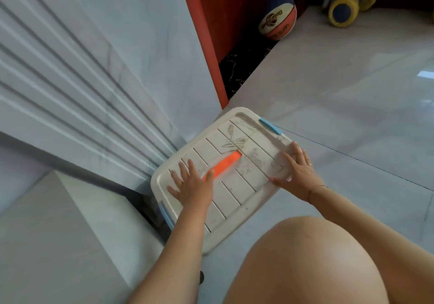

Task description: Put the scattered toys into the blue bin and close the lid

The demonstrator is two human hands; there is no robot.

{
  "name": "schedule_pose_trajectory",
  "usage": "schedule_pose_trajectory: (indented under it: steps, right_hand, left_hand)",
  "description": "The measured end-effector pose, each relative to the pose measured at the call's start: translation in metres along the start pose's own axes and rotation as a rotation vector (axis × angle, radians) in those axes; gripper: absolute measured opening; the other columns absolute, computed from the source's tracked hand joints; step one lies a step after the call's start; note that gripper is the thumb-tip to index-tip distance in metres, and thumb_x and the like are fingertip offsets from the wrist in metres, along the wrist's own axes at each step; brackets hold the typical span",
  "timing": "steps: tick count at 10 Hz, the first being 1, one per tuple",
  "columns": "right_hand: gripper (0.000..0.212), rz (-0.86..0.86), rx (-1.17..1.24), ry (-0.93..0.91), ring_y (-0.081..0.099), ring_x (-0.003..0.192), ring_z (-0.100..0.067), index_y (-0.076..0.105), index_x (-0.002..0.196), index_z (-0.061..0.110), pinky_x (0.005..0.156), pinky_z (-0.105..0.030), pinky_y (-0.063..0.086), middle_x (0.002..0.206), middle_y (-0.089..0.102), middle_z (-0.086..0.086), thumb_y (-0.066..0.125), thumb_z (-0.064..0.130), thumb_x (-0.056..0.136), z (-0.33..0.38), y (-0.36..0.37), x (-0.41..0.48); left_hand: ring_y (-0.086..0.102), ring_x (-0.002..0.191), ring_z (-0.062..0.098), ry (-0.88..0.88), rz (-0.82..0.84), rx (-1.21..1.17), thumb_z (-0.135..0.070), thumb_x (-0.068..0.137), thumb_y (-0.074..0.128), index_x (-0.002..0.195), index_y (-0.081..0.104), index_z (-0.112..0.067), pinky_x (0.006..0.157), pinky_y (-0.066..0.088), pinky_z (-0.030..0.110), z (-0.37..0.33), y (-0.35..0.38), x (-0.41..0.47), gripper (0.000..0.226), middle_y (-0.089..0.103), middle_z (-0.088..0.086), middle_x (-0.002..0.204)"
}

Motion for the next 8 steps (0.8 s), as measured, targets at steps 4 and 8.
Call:
schedule_pose_trajectory:
  steps: [4, 8]
  right_hand:
    - [0.096, 0.176, -0.145, -0.123, -0.004, 0.144, -0.029, 0.015, 0.146, 0.023, 0.110, -0.046, 0.034, 0.154, -0.022, 0.004, 0.065, 0.059, 0.073, 0.057, 0.025, 0.051]
    - [0.092, 0.155, -0.377, -0.083, -0.003, 0.144, -0.033, -0.001, 0.148, 0.028, 0.117, -0.054, 0.001, 0.156, -0.016, -0.004, 0.044, 0.070, 0.079, 0.061, 0.028, 0.042]
  left_hand:
    - [-0.027, 0.142, 0.027, -0.098, 0.060, -0.030, -0.076, 0.081, 0.032, 0.147, -0.016, -0.035, 0.107, -0.005, 0.069, 0.040, 0.041, -0.005, 0.091, -0.029, -0.006, 0.154]
    - [-0.032, 0.139, 0.028, -0.124, 0.090, 0.024, -0.077, 0.082, 0.023, 0.143, -0.027, -0.033, 0.106, -0.009, 0.068, 0.043, 0.044, -0.006, 0.090, -0.039, -0.004, 0.149]
Point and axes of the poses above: each hand's wrist, its own x-axis towards the middle knuckle, its own y-axis out of the palm, z = x × y, the point moved 8 cm from there along x, towards the middle knuckle
